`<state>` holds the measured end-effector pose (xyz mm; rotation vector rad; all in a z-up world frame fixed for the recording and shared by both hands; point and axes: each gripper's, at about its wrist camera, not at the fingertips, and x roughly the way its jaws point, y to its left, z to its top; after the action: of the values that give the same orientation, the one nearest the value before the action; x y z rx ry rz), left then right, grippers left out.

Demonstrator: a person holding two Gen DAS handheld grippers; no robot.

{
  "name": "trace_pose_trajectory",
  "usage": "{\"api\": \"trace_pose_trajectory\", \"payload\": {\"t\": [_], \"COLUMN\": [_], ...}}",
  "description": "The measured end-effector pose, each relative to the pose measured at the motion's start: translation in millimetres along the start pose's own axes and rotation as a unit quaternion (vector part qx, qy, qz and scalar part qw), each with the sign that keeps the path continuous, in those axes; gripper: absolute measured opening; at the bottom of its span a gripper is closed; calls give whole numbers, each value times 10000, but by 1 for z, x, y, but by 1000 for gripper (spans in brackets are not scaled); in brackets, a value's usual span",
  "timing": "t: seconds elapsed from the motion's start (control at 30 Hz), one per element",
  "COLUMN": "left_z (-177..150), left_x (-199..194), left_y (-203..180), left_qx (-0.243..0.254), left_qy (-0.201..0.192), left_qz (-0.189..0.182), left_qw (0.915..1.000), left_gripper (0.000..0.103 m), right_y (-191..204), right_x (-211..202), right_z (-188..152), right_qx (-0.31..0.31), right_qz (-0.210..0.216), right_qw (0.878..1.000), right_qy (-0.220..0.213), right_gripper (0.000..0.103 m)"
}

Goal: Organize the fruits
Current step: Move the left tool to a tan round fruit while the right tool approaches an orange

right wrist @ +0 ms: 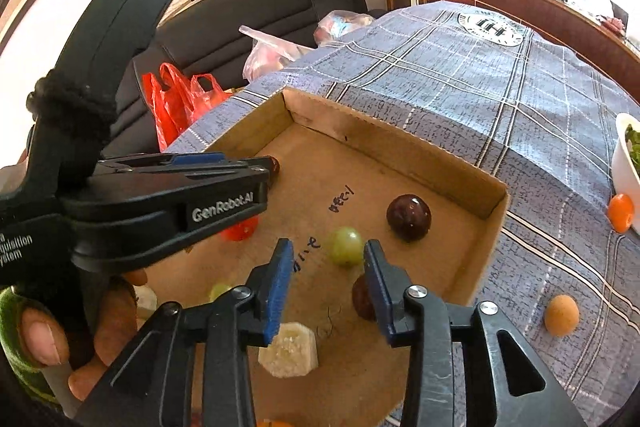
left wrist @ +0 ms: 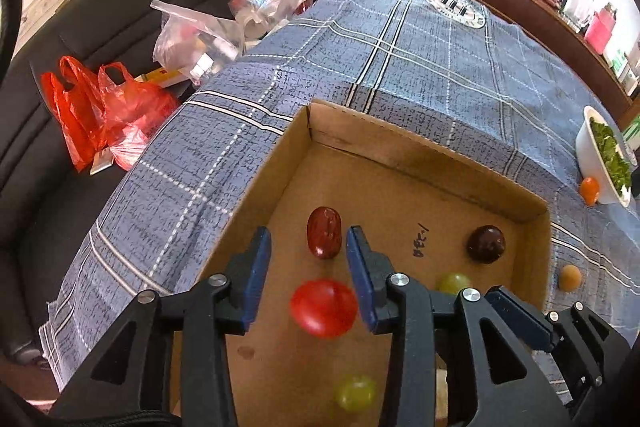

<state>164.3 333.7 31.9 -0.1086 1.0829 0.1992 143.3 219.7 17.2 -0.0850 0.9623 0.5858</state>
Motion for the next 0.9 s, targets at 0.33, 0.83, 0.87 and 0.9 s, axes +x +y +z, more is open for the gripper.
{"api": "trace_pose_trajectory", "payload": {"t": [0.33, 0.83, 0.87, 0.9], "left_z": [-17, -44, -45, -47], "left_x": [-38, -70, -71, -72], "left_y": [-2, -24, -26, -28], "left_qx": [-31, 128, 146, 151], "left_qy": [-370, -563, -565, -567], "left_qz": [-84, -322, -353, -367], "left_qw": [9993, 9978, 9977, 9976], "left_gripper": [48, 48, 48, 48], "right_y": [-6, -49, -52, -56], "right_x": [-35, -86, -88, -90], "right_z": [-15, -55, -57, -60], "right_qx": [105, 599, 644, 687], "right_qz": [12, -174, -181, -194], "right_qw": [9997, 9968, 9965, 9961], "right_qy": [-240, -501, -508, -511], "right_gripper": [42, 42, 42, 42]}}
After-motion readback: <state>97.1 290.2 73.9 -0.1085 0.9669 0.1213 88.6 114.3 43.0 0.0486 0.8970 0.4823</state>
